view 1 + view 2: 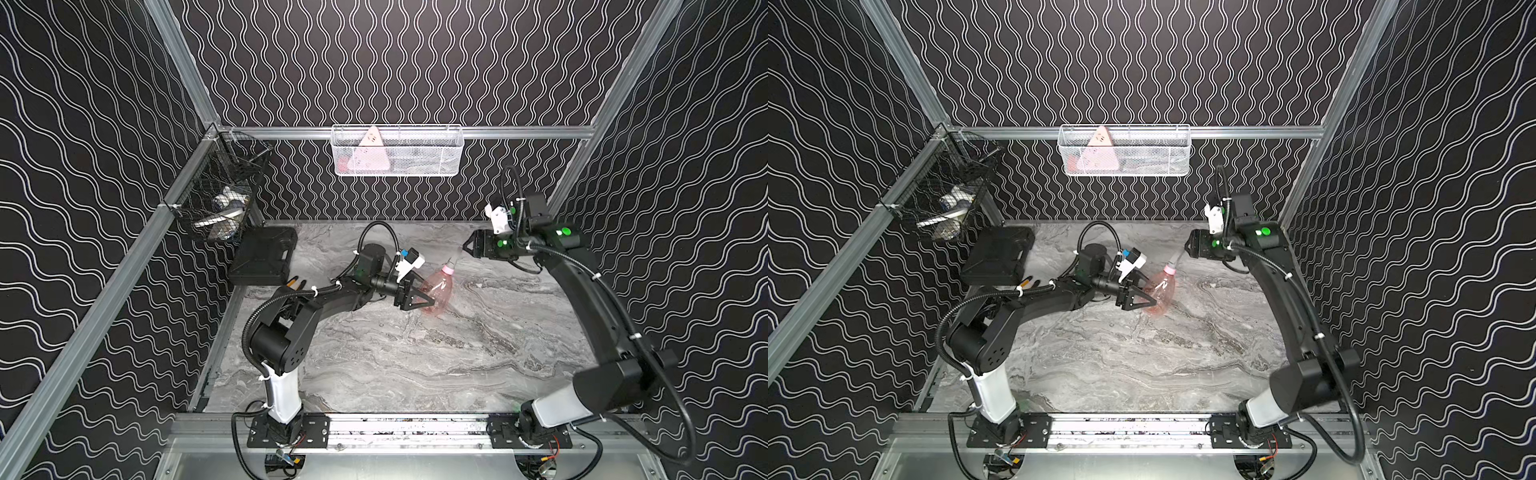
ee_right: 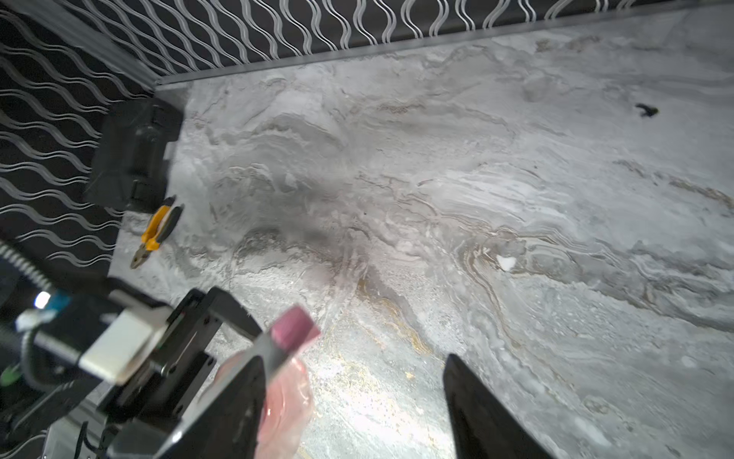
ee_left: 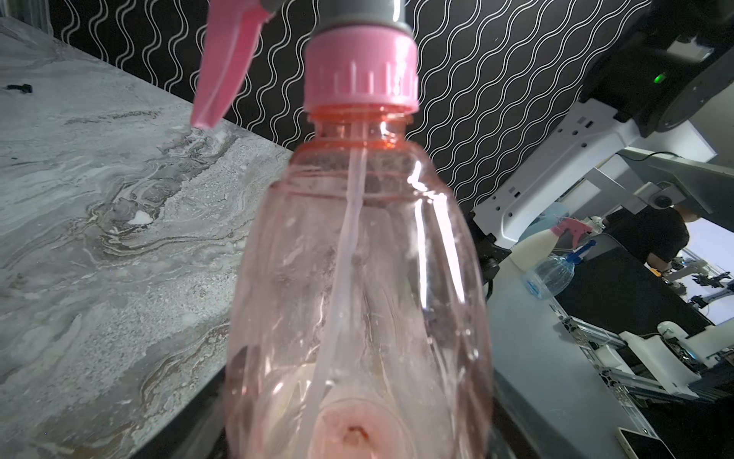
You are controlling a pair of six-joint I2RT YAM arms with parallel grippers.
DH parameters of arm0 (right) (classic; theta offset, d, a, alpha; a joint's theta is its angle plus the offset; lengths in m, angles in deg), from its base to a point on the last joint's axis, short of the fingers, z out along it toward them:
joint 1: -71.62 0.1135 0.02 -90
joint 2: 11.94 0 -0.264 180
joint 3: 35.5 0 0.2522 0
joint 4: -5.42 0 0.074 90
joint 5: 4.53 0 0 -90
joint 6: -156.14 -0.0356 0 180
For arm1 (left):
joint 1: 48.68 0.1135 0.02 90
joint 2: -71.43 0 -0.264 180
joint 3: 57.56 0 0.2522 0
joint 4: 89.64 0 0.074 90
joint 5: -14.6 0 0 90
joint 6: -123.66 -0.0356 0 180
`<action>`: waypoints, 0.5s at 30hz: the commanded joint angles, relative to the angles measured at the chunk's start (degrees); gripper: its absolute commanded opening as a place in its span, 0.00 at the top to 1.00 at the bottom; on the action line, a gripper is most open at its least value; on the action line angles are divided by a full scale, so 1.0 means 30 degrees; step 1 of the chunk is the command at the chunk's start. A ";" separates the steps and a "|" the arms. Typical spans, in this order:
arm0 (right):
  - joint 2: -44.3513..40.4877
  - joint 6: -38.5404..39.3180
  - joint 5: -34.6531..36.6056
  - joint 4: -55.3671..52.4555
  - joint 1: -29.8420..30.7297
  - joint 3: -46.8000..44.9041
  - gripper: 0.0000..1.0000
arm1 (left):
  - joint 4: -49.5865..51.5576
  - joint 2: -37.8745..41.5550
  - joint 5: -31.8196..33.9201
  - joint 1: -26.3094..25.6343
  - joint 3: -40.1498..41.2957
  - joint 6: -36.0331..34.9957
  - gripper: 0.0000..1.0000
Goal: Attach spray nozzles to spray bottles
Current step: Screw the spray nozzle on the spray bottle.
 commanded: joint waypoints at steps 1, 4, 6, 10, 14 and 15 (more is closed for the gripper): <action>-0.1197 -0.2245 0.1019 0.3826 -0.0205 -0.1632 0.43 | 0.0425 0.0644 0.0882 0.0100 0.0080 -0.1522 0.99; 0.0888 -0.3281 0.1484 -0.0455 -0.0208 0.2086 0.43 | 0.3061 0.0739 0.4383 -0.0091 -0.0311 -0.3856 0.98; 0.2736 -0.3036 0.0448 -0.3266 0.0160 0.4760 0.38 | 0.3660 0.0834 0.7894 -0.0643 -0.0059 -0.5114 0.98; 0.3993 -0.2297 0.2375 -0.4639 0.1909 0.6554 0.32 | 0.1731 0.1248 1.2989 -0.1785 0.1602 -0.6030 0.98; 0.5541 -0.1260 0.4748 -0.6667 0.3603 0.8169 0.28 | -0.0152 0.1149 1.3672 -0.1803 0.2607 -0.5222 0.98; 0.6137 -0.0975 0.5495 -0.7408 0.3851 0.8695 0.27 | -0.0208 0.1098 1.3673 -0.1825 0.2627 -0.5136 0.98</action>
